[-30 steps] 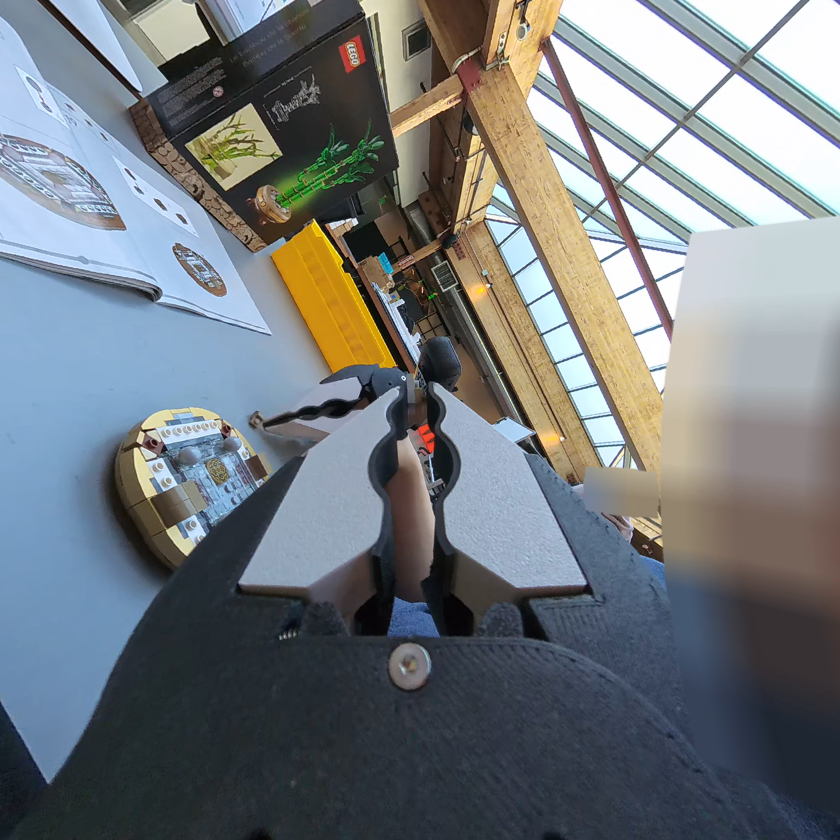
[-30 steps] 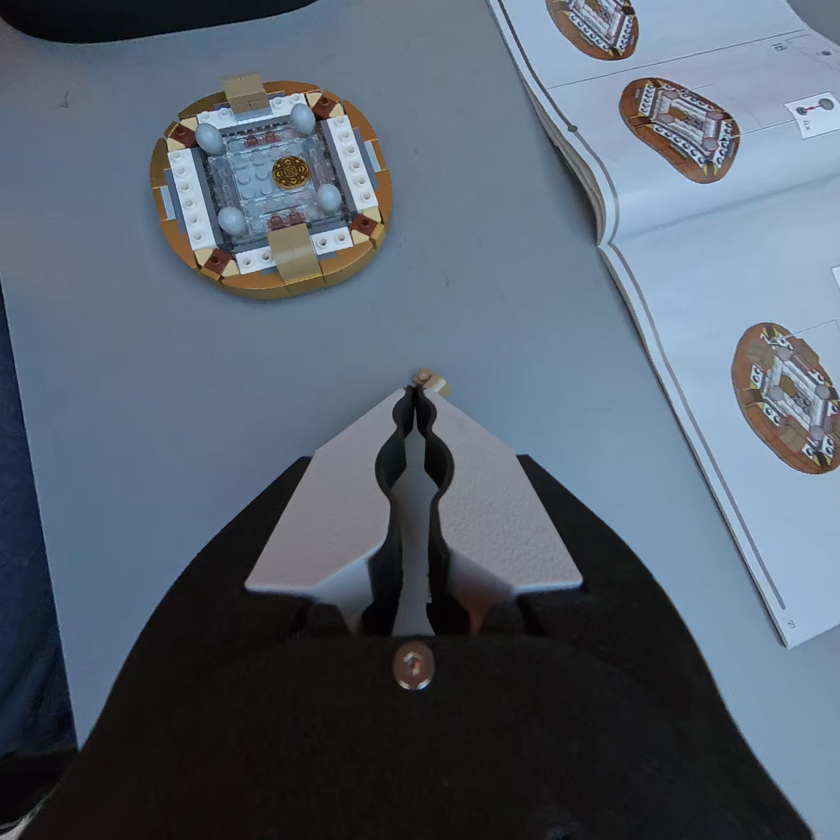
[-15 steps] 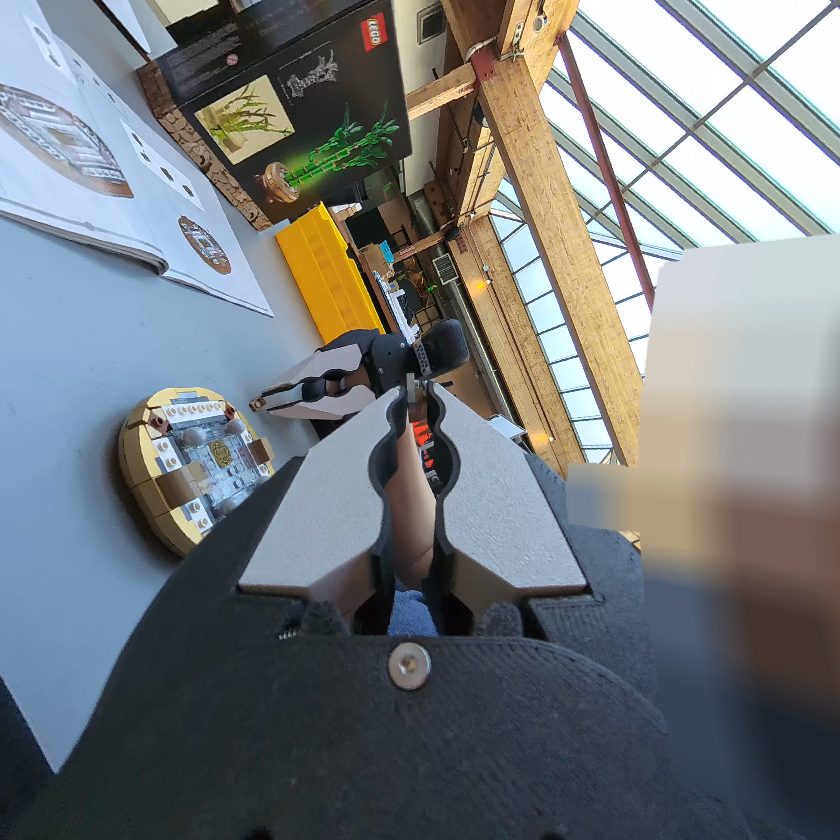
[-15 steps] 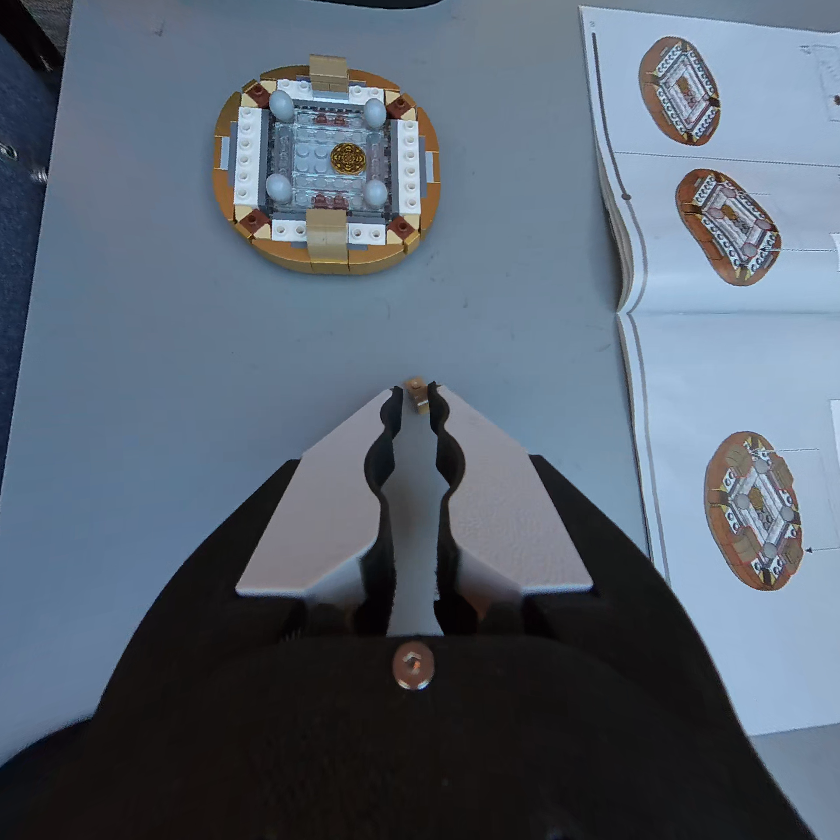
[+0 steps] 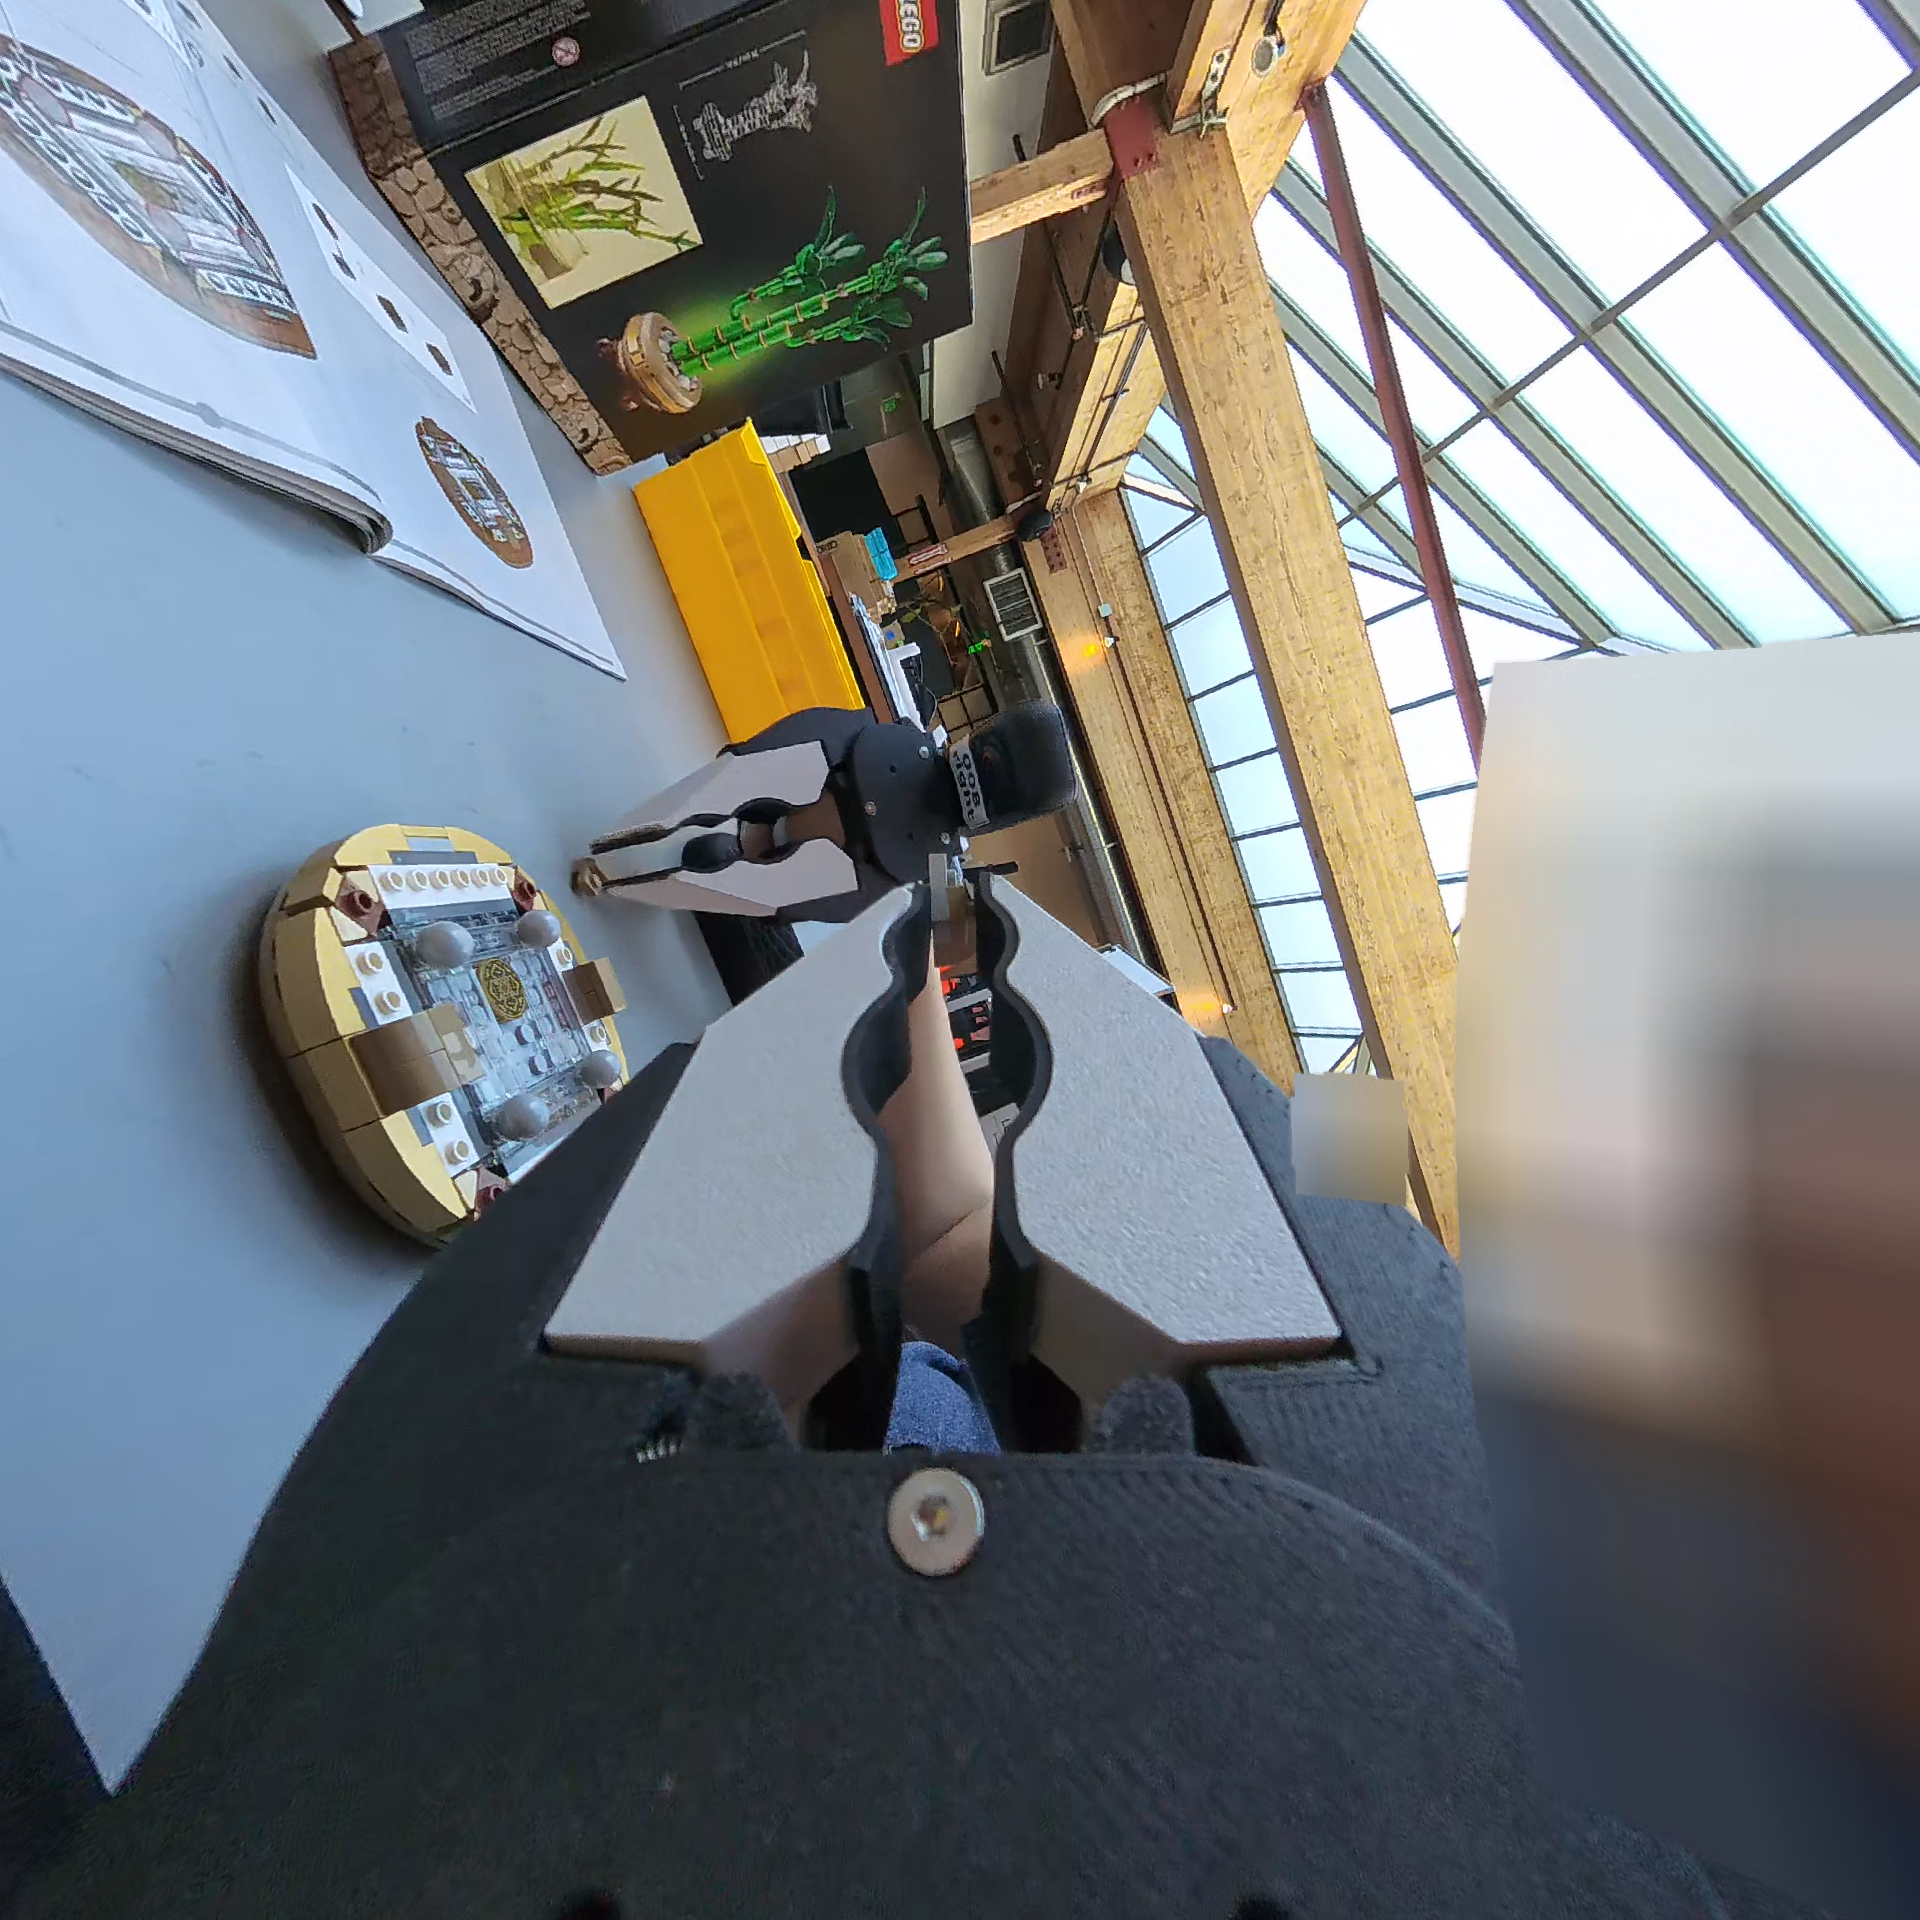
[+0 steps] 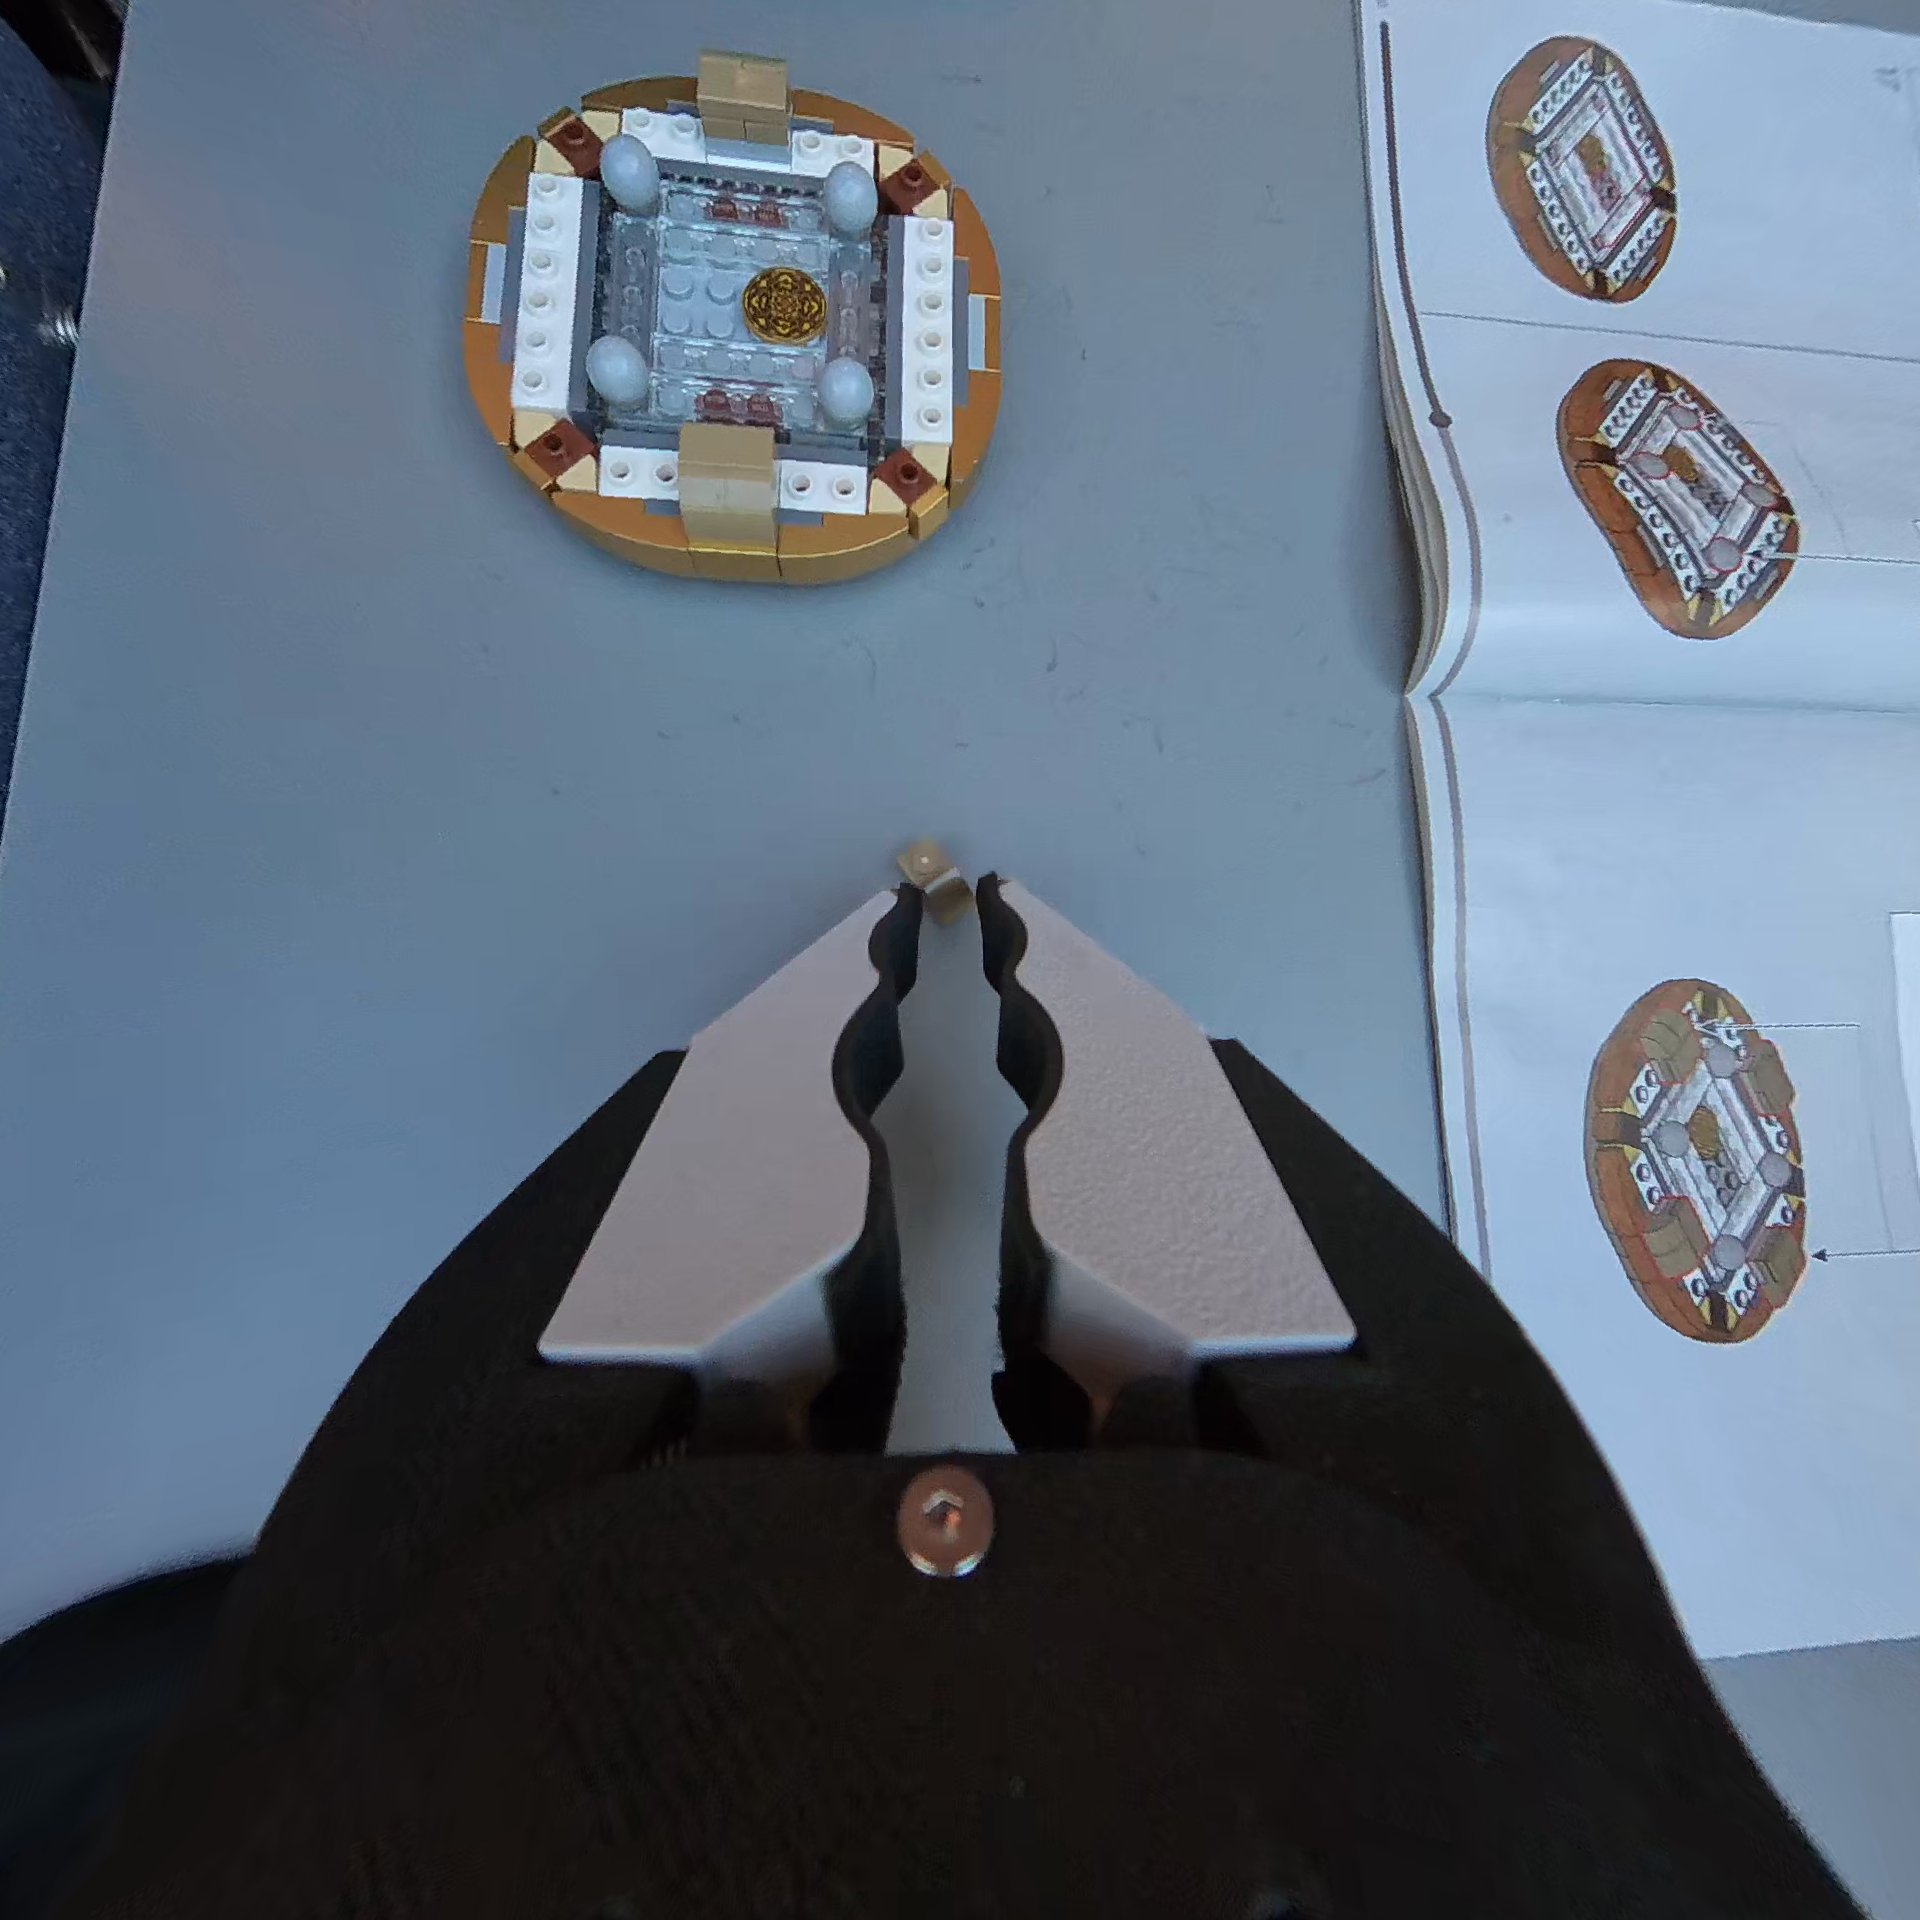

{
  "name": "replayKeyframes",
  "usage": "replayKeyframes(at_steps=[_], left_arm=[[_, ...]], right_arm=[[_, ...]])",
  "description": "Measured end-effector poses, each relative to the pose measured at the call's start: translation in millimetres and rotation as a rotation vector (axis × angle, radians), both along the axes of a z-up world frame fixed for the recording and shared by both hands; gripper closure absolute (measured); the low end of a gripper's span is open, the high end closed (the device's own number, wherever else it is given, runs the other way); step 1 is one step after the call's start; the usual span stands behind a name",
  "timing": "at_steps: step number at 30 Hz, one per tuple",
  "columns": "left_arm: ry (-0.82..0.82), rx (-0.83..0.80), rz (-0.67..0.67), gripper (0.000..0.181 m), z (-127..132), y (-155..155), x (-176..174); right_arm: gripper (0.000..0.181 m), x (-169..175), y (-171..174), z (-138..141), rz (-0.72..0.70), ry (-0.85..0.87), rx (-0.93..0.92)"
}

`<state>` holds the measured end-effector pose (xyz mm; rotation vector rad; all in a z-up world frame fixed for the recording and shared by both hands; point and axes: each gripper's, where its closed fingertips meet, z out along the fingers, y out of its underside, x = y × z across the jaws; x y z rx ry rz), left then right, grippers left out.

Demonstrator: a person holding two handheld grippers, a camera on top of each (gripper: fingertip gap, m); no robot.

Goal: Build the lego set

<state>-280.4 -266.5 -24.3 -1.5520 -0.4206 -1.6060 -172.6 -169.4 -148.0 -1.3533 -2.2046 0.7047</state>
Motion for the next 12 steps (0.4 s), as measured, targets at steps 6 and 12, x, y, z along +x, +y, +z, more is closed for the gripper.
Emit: replayKeyframes(at_steps=[6, 12], left_arm=[[-0.004, -0.003, -0.002, 0.175, -1.3, -1.5, 1.5], [-0.003, -0.007, -0.015, 0.175, -2.5, -1.0, 4.3]], right_arm=[[0.167, 10.9, -11.4, -5.6, -0.013, -0.097, -0.080], [0.160, 10.6, -12.6, 0.3, -0.026, -0.063, -0.057]])
